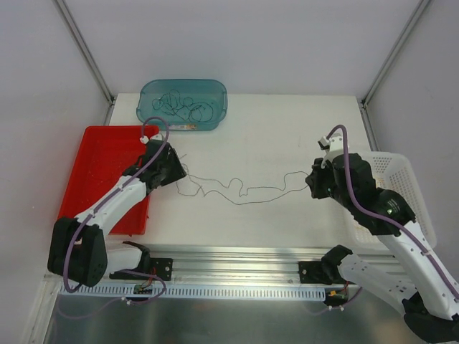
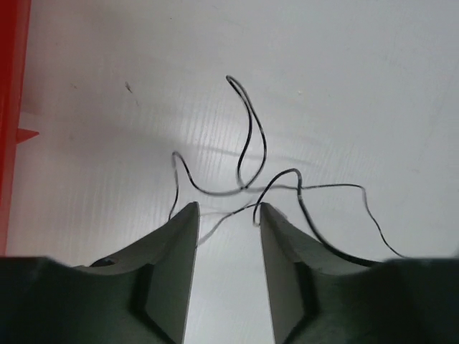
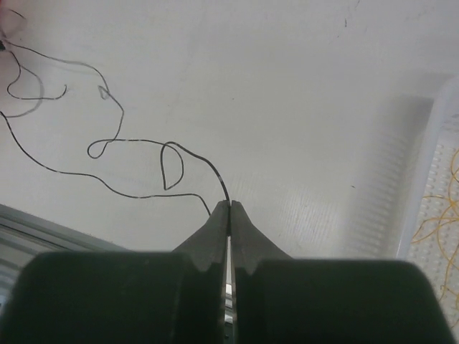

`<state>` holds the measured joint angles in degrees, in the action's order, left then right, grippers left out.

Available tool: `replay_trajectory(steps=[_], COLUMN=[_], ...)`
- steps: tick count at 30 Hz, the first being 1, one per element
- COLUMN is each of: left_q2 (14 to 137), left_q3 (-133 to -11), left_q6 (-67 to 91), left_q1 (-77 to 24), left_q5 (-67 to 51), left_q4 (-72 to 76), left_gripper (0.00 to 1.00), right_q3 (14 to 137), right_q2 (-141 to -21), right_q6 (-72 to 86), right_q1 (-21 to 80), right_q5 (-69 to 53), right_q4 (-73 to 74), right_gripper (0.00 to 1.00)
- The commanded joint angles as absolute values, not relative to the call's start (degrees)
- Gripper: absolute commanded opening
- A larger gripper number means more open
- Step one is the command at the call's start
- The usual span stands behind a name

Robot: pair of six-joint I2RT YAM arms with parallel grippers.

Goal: Untangle the cables

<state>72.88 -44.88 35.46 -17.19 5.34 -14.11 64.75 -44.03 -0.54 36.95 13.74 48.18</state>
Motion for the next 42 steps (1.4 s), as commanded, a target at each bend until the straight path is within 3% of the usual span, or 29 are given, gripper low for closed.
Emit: replay_trajectory(steps=[1,4,5,10,16,29,42], left_q2=[68.2,65.5,64.7,58.8,55.3,58.1,72.8], left_q3=[-42.9,-41.9,-41.7,-40.1,-41.4,-52.1,-67.7], left_q6=[34.8,34.3,34.2,32.4,27.4,18.2,20.2], left_q1=[-17.1,-17.1,-17.1,-17.1,-19.7,-41.6,-52.6], left_q5=[2.9,1.3,0.2,-5.6,-14.3,-16.3,-20.7], left_q4=[-14.9,-15.4,-15.6,-16.0,-15.6,-7.2,-1.2], left_gripper=[0.48,0.64,0.74,0.89,0.91,0.90,0.86], right_q3=[66.5,67.2,67.1,68.4,70.7,75.2,70.7], right_q2=[-44.1,-44.7,-44.6,-44.6,-45.4,-47.6,-50.2], right_q6=[0.4,0.3,0.3,-2.1,-4.0,-8.2,-5.8], right_q1=[36.7,36.7,36.6,36.7,36.7,36.7,36.8], right_q5=[11.7,10.5,10.3,6.0,2.6,-8.3,-21.1], right_q4=[43.9,44.2,44.3,44.1,44.5,43.1,33.9], right_gripper=[0.01,0.01,0.01,0.01,0.01,0.01,0.01])
